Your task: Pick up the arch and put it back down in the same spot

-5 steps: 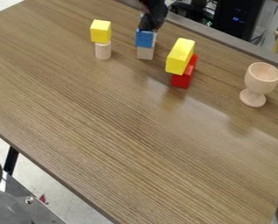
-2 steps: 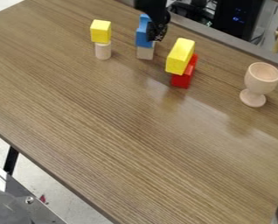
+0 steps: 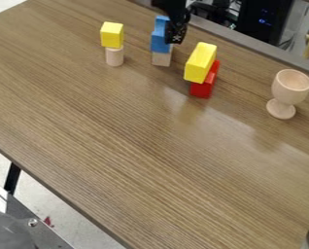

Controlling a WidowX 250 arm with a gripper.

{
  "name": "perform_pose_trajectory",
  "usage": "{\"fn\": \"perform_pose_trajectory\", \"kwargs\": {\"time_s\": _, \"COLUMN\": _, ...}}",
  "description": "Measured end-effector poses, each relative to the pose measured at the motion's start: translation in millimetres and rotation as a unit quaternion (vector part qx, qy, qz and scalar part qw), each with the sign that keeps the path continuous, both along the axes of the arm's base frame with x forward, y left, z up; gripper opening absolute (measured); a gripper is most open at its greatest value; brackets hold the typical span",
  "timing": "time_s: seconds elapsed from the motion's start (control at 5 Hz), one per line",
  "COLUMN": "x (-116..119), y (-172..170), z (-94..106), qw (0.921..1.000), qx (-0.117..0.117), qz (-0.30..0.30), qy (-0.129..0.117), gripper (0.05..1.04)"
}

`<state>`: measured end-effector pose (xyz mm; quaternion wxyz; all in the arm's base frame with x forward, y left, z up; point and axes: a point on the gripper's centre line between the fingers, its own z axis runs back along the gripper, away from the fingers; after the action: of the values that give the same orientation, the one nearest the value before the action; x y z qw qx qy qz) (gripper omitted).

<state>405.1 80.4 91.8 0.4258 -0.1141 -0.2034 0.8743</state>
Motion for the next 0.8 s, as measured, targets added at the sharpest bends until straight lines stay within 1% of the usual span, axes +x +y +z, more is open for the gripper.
{"fn": "perform_pose_trajectory", "kwargs": {"time_s": 0.2, "x": 1.0, "y": 4.2, "z": -5.6, "qw": 0.9998, "qx": -0.006, "qz": -0.007, "qy": 0.020, "gripper": 0.995}}
{"fn": "perform_pose_trajectory", "kwargs": {"time_s": 0.4, "x": 1.0, "y": 5.2, "z": -7.3, "qw": 0.9988, "qx": -0.012, "qz": -0.016, "qy": 0.046, "gripper": 0.936}}
{"fn": "perform_pose_trajectory", "kwargs": {"time_s": 0.6, "x": 0.4, "y": 6.1, "z": -11.6, "qw": 0.9982, "qx": -0.012, "qz": -0.020, "qy": 0.055, "gripper": 0.659}}
{"fn": "perform_pose_trajectory", "kwargs": {"time_s": 0.8, "x": -0.8, "y": 7.6, "z": -15.6, "qw": 0.9968, "qx": -0.005, "qz": -0.031, "qy": 0.073, "gripper": 0.351}}
